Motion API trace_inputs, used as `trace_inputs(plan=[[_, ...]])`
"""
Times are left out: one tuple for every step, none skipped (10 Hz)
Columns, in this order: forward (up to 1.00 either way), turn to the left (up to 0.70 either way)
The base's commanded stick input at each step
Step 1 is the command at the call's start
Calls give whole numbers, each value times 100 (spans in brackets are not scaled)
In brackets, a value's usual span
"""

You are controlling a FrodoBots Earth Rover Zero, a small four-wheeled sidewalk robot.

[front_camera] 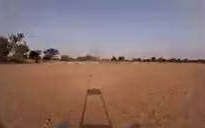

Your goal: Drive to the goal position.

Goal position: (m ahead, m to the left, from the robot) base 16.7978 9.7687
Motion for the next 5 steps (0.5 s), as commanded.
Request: trace_inputs(plan=[[66,0],[66,0],[66,0],[66,0],[66,0]])
